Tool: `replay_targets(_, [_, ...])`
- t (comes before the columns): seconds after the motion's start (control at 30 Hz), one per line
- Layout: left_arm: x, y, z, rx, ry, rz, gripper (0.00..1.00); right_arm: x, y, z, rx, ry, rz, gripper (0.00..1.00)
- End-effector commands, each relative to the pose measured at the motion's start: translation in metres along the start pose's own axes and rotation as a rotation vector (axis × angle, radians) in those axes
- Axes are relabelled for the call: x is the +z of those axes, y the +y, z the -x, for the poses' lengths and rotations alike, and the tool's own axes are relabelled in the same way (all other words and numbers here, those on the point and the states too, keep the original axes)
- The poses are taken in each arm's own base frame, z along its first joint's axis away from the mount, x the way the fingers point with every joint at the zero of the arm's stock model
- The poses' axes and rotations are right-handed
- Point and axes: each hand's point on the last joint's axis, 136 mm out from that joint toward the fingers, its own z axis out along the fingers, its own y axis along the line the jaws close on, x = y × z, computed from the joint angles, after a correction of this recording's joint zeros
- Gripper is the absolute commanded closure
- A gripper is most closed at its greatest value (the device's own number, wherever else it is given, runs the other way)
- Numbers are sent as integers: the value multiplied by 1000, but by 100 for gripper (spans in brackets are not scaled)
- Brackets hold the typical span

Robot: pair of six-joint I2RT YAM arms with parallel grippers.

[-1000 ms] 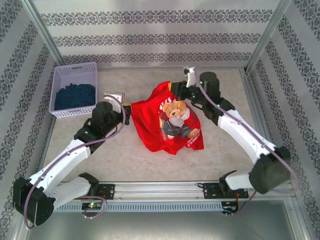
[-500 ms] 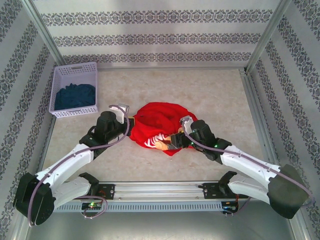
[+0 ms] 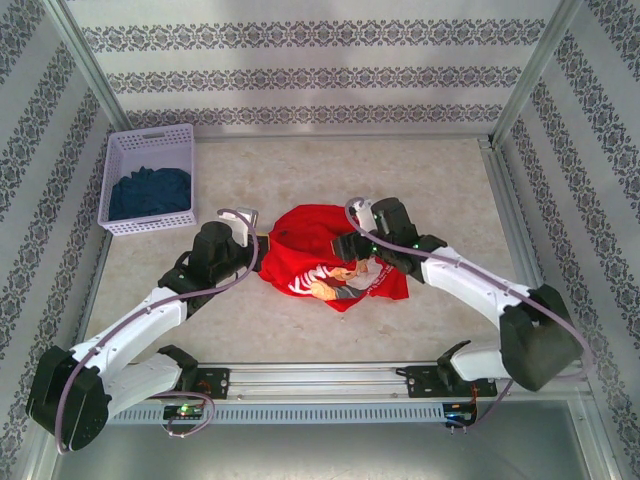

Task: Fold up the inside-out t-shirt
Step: Turn the T-shirt inside out at the center of the table, then flatten out the T-shirt at the center of the table.

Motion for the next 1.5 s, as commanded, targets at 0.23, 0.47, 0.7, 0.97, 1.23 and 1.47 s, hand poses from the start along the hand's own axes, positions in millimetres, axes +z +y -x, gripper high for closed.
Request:
replay_targets(0.23, [-3, 0, 13, -8, -22, 4, 100, 40, 9, 12, -55, 129, 16, 33])
replay_targets(0.47, [-7, -1, 17, -1, -23, 7, 100, 72, -22, -2, -111, 247, -121, 41])
replay_targets(0.7, [-7, 5, 18, -9, -31, 42, 100, 68, 4, 32, -86, 140, 16, 91])
replay_targets(0.97, [-24, 3, 68, 17, -149, 92, 100, -64, 31, 142, -33, -262, 157, 100])
replay_targets(1.23, [-55, -30, 161, 61, -349, 27, 100, -164, 31, 213, -12, -615, 74, 100])
replay_targets(1.47, [-72, -55, 221, 90, -425, -23, 100, -190, 35, 243, -24, -666, 8, 100])
